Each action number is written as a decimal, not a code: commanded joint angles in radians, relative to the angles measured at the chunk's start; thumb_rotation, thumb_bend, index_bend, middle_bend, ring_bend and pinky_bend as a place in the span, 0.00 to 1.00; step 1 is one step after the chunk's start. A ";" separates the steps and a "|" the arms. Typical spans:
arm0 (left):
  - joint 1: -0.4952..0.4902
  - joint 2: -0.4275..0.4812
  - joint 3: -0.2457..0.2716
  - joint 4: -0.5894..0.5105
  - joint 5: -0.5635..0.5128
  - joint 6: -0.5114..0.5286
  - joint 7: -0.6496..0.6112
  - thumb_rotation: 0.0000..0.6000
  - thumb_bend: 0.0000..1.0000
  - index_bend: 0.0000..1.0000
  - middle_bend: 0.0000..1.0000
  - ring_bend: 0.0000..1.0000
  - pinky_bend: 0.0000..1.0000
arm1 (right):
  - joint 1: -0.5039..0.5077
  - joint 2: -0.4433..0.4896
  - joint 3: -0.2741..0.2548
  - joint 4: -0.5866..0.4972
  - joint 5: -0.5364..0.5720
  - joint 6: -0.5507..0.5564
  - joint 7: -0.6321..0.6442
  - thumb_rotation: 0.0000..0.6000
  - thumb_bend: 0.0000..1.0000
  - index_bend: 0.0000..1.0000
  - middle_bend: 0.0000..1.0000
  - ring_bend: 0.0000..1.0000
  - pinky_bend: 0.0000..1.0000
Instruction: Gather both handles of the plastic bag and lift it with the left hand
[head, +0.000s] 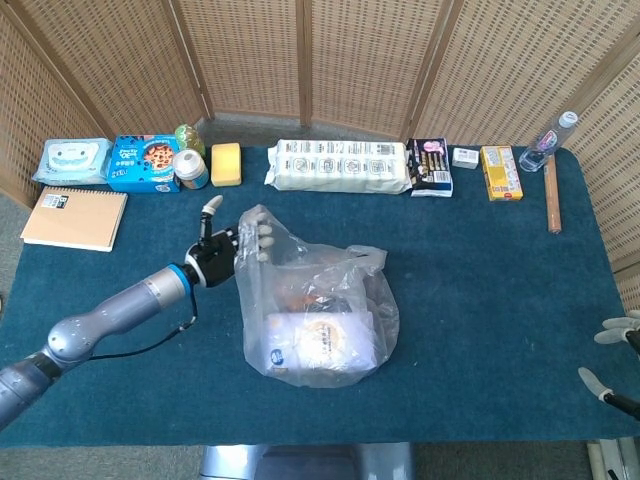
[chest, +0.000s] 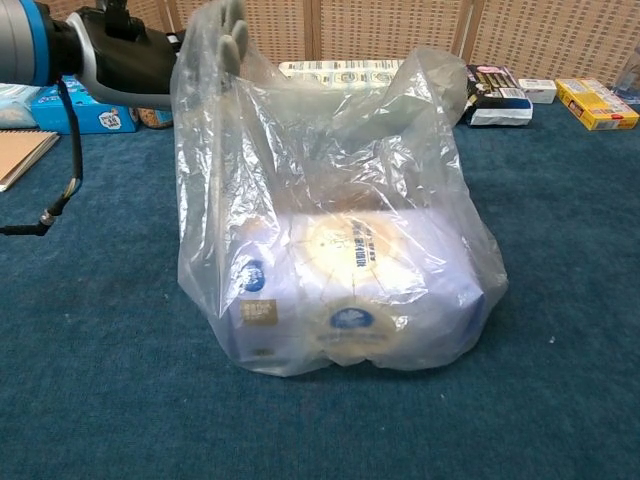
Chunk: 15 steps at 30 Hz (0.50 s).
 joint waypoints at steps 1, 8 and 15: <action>0.044 0.029 -0.025 -0.003 -0.065 -0.047 0.073 0.01 0.25 0.46 0.60 0.54 0.59 | 0.001 0.001 -0.002 0.001 -0.005 -0.002 0.001 1.00 0.19 0.45 0.37 0.24 0.14; 0.132 0.031 -0.087 0.010 -0.193 -0.181 0.218 0.02 0.25 0.48 0.61 0.55 0.59 | 0.003 0.002 -0.003 -0.005 -0.013 -0.001 -0.004 1.00 0.19 0.45 0.37 0.24 0.14; 0.110 0.066 -0.013 0.031 -0.215 -0.183 0.305 0.01 0.25 0.44 0.57 0.49 0.57 | 0.000 0.002 -0.005 -0.003 -0.014 0.002 0.003 1.00 0.19 0.45 0.38 0.24 0.14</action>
